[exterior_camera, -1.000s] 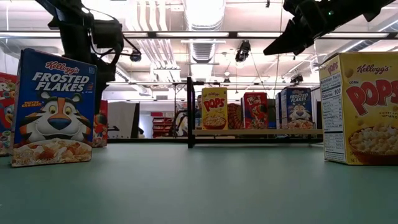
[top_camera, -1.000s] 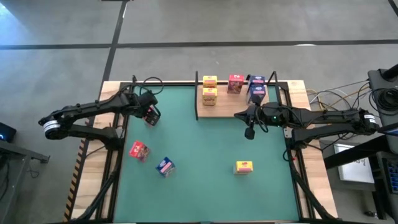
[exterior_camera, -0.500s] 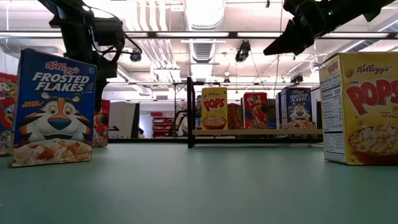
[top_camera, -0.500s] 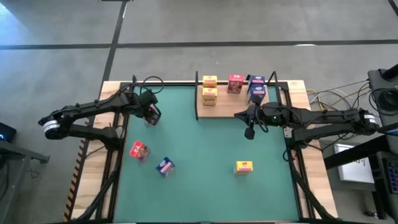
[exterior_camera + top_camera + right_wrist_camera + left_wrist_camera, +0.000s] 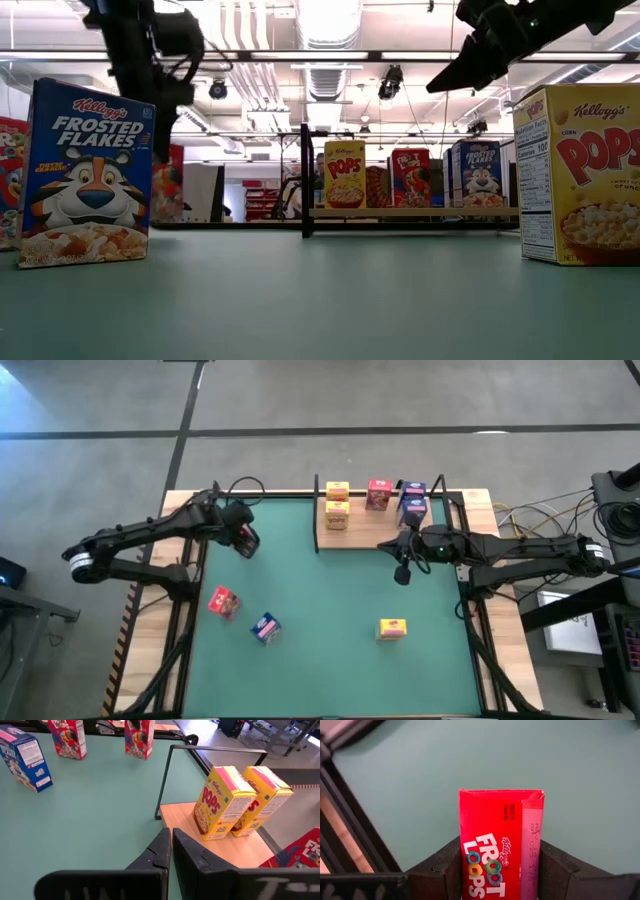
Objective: Stack cereal on shelf
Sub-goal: Put the top red cereal box on the shelf aligned with the other red cereal box
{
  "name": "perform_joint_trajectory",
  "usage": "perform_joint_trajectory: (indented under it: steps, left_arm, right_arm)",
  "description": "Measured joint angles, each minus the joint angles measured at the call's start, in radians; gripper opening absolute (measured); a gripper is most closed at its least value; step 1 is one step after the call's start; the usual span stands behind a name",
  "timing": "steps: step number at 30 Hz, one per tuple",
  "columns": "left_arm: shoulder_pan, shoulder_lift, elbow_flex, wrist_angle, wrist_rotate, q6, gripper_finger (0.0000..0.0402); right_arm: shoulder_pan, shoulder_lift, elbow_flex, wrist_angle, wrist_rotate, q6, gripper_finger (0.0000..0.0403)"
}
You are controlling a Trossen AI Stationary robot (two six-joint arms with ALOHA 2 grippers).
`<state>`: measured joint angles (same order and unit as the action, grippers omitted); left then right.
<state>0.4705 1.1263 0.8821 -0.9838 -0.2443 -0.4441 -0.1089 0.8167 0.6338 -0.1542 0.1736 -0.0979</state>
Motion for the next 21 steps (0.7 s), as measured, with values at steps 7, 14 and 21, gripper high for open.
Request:
perform_joint_trajectory:
  steps: [7,14,21]
  left_arm:
    - [-0.087,0.000,0.144,-0.039,-0.008,0.017,0.0166]
    - [-0.216,0.000,0.254,-0.055,-0.036,0.020,0.0166]
    - [-0.363,0.023,0.333,0.031,-0.037,0.069,0.0166]
  right_arm:
    - [0.027,-0.023,-0.004,0.012,-0.096,-0.008,0.0009]
    - [0.089,-0.078,-0.050,0.059,-0.096,-0.020,0.0009]
    - [0.138,-0.165,-0.093,0.086,-0.099,-0.017,0.0009]
